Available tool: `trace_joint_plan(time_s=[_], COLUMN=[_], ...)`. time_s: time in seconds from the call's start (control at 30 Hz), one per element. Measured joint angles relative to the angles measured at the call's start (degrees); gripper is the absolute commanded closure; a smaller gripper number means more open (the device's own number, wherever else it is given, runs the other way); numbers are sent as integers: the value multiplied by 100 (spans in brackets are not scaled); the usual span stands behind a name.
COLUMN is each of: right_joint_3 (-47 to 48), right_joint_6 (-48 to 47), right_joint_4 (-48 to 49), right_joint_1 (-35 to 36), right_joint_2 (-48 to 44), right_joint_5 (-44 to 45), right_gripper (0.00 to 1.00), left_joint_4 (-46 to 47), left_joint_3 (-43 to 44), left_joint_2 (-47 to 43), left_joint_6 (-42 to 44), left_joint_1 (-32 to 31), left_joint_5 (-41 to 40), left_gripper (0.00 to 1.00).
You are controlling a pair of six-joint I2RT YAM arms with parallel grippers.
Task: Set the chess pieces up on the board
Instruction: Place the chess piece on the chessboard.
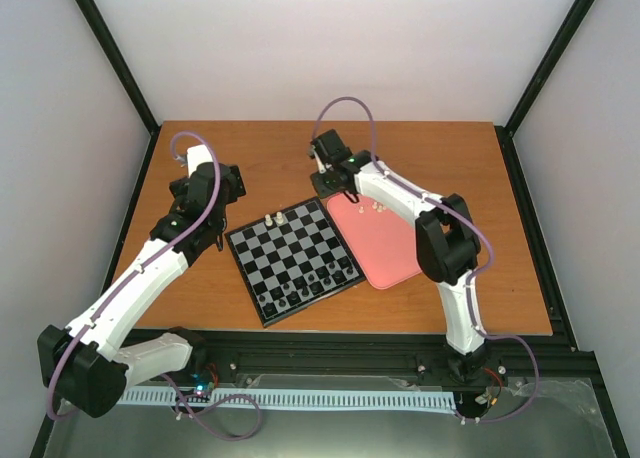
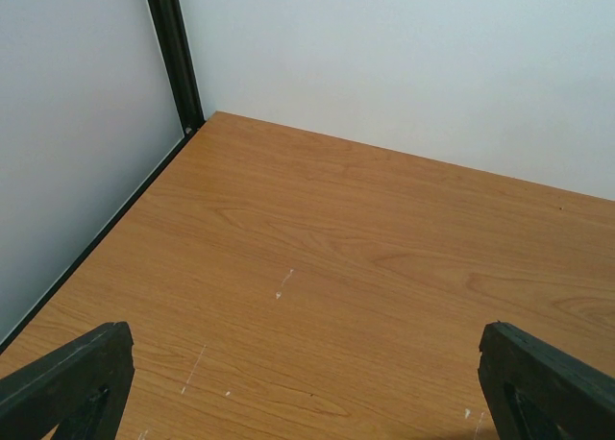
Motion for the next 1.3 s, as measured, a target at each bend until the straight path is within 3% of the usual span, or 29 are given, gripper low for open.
trace_joint_plan(time_s=[0.33, 1.3], right_joint_3=[1412, 1775], right_joint_6=[-149, -212], right_joint_4=[-385, -772], right_joint_1=[693, 1115], right_joint_2=[1012, 1523], right_joint_5=[-197, -321], right_gripper=[97, 96], left_joint_4=[0, 0], left_joint_3=[0, 0], left_joint_2=[-164, -245], left_joint_6=[0, -4], left_joint_1=[0, 0], left_joint_5=[-4, 0], left_gripper=[0, 0])
